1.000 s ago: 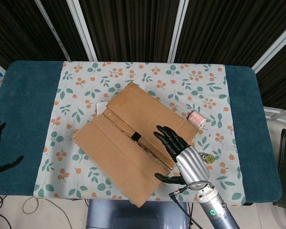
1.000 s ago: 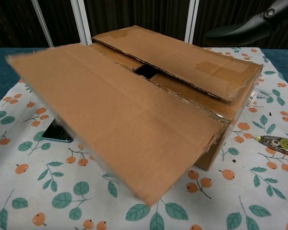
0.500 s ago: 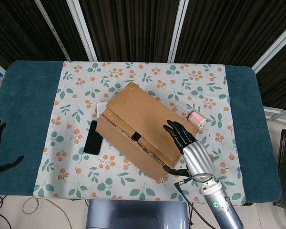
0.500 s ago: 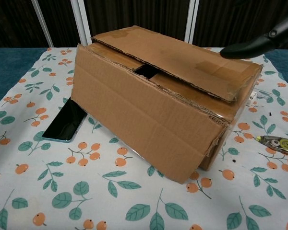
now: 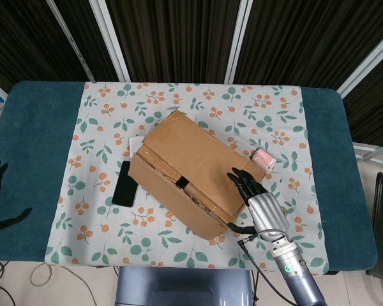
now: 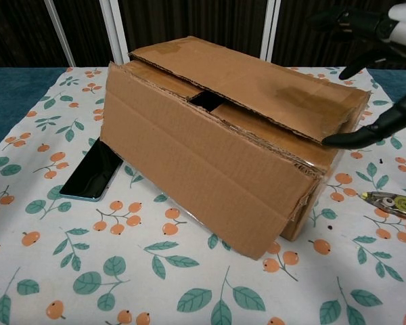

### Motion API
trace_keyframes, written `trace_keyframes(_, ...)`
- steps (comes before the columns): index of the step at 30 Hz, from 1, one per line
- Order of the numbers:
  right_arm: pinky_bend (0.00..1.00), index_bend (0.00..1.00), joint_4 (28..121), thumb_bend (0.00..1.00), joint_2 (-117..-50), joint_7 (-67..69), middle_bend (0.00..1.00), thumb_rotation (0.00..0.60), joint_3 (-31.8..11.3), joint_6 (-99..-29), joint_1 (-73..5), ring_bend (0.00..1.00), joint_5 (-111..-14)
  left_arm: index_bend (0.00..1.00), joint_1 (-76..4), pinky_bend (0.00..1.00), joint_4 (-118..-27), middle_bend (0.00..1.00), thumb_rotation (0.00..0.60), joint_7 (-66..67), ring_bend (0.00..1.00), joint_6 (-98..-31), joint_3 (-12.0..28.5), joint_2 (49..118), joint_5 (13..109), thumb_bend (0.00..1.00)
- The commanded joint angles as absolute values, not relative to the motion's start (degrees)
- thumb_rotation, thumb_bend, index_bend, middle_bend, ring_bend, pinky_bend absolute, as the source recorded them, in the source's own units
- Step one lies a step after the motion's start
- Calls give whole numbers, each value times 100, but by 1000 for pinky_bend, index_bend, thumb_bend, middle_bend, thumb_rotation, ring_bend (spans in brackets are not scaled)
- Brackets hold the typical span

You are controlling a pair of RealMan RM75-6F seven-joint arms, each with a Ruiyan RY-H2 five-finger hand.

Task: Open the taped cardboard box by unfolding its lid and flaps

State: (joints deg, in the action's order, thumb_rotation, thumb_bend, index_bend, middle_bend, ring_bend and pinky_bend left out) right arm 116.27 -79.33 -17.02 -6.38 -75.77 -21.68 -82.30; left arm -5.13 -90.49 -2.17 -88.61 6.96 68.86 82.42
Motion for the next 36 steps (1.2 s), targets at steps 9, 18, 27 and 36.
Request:
trace_keyframes(9, 225, 0, 11137, 227, -8194, -1723, 0, 600, -707, -7575, -2151, 0, -7984, 0, -532, 0, -9033, 0, 600, -182, 0, -8840, 679, 6903, 8276, 10)
trace_keyframes(18, 224, 0, 10959, 265, -8239, -1687, 0, 600, -788, -7522, -2171, 0, -7808, 0, -541, 0, -9030, 0, 600, -179, 0, -8827, 681, 6912, 8267, 10)
trace_keyframes(27, 225, 0, 10860, 283, -8302, -1584, 0, 600, -839, -7583, -2177, 0, -7891, 0, -534, 0, -9032, 0, 600, -187, 0, -8841, 675, 6915, 8277, 10)
trace_keyframes(36, 225, 0, 10944, 283, -8262, -1583, 0, 600, -1360, -7488, -2424, 0, -7576, 0, -547, 0, -9028, 0, 600, -199, 0, -8806, 678, 6920, 8255, 10)
